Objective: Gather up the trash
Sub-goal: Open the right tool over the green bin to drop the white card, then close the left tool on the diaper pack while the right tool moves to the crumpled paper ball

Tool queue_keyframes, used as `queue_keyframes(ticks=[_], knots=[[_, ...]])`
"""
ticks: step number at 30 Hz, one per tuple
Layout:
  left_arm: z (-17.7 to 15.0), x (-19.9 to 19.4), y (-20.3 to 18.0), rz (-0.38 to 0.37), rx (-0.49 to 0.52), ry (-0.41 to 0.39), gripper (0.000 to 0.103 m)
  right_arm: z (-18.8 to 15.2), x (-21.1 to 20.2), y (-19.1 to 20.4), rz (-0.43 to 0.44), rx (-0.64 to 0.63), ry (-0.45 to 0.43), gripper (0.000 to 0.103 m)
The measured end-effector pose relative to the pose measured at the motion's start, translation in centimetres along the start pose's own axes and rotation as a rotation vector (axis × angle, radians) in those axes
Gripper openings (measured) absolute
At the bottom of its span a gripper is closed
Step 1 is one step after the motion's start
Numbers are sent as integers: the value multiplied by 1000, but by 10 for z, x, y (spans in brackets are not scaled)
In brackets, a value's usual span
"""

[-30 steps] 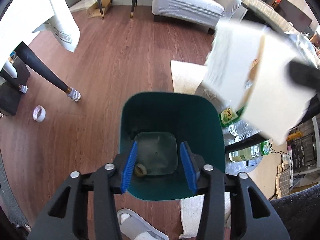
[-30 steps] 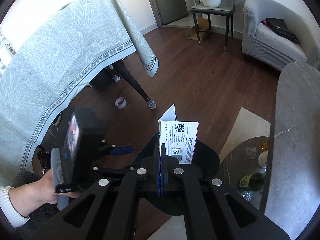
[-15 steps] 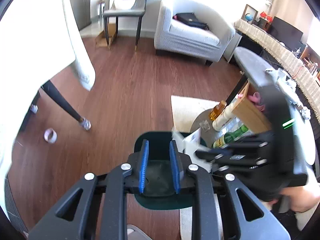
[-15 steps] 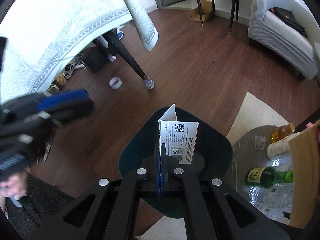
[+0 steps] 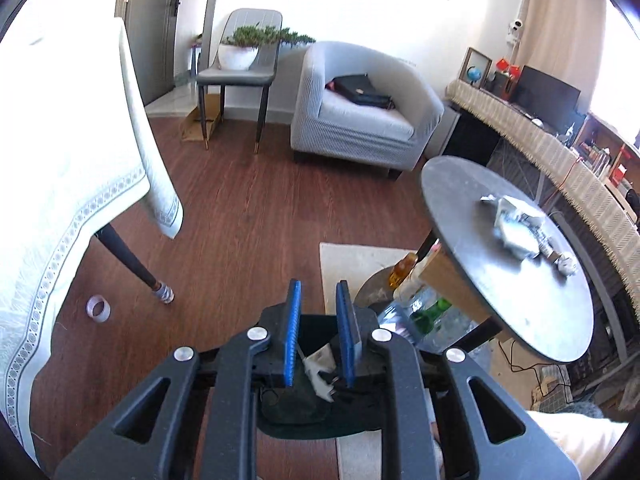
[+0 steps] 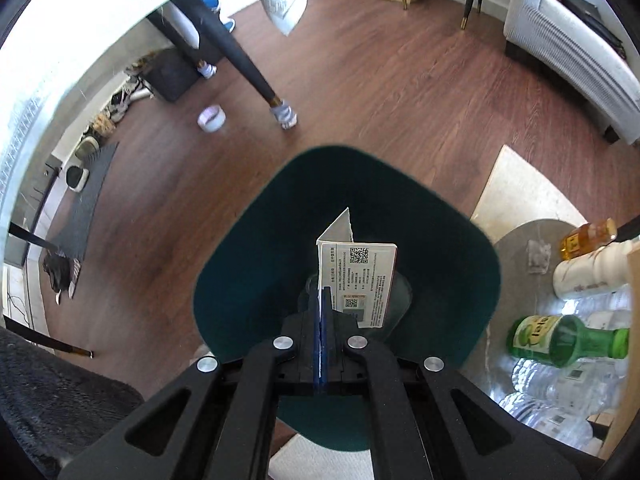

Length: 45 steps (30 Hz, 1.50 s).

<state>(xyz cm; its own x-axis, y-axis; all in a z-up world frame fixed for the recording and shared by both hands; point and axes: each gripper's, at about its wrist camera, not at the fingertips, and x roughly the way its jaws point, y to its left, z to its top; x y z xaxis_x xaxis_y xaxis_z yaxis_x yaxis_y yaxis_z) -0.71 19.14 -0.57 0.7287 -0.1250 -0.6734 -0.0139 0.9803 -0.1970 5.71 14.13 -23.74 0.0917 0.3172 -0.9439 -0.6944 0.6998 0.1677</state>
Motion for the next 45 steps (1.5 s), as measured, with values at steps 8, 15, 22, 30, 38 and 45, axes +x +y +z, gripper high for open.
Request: queue_keyframes(ticks=[8,15,22,30,38,45], knots=[[6,-14,-11,1,25,-39,19,-8,35,5,-53,-39,59,8],[11,-22,-11,13,26,-67,19,-11,40,0,-58,-36,53,52],[16,-27,-12,39,37,-97,20,-9,19,1,-45,-43,8,52],[25,-37,-13,63,30,-146,21,4,-49,15,-20,-71,-142,52],[34,-41,-18,65,13,-197,25,11,-157,26,-22,-116,-371,50],[38,-43,-38,28,48,-234,38,0,-224,-2,-89,-74,-500,50]])
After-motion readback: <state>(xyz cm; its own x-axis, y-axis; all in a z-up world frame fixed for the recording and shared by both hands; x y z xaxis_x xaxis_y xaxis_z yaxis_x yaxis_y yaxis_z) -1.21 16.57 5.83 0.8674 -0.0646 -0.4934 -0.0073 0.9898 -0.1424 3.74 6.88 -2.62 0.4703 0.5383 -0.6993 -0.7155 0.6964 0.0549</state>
